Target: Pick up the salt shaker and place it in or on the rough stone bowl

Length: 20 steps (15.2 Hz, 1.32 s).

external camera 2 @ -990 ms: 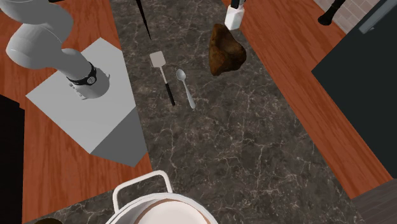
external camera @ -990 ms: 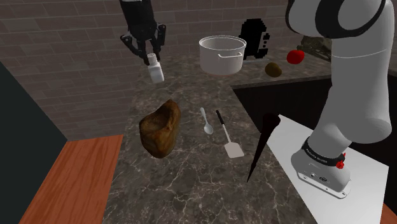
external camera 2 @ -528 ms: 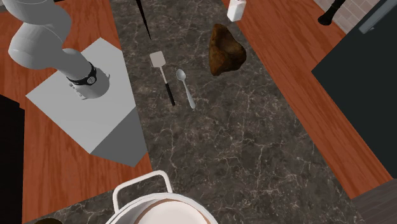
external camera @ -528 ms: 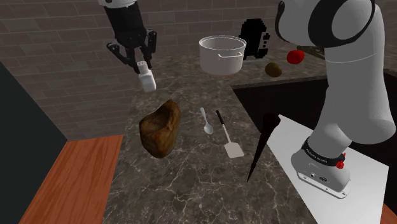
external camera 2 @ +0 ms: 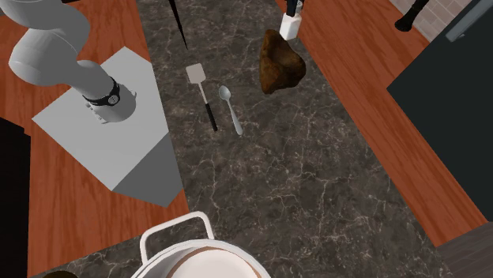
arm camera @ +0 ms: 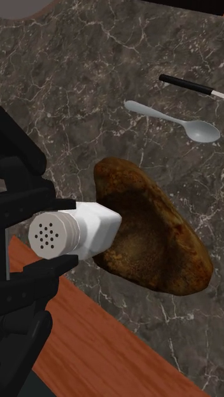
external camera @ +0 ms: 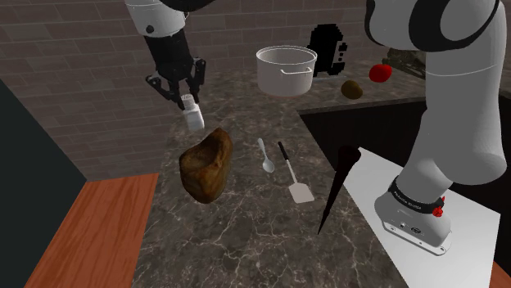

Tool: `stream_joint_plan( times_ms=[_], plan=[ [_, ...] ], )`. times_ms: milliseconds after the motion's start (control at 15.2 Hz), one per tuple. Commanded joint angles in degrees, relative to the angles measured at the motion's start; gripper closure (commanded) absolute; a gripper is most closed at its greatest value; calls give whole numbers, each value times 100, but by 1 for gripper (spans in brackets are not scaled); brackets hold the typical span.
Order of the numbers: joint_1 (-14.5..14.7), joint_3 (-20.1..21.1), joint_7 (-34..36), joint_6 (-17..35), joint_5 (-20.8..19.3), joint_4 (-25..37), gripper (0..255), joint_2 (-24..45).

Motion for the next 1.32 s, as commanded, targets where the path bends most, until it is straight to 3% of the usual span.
stream_joint_plan(
  times_ms=[0, 528, 1056, 1122, 1254],
  plan=[
    [-22, 2, 30, 165, 8, -185, 255, -19],
    [-147, -1, 114, 840, 46, -995, 255, -149],
    [-147, -1, 114, 840, 46, -995, 255, -148],
    [-147, -1, 114, 840, 46, -995, 0, -148],
    [-147, -1, 114, 840, 46, -994, 0, -148]
  ],
)
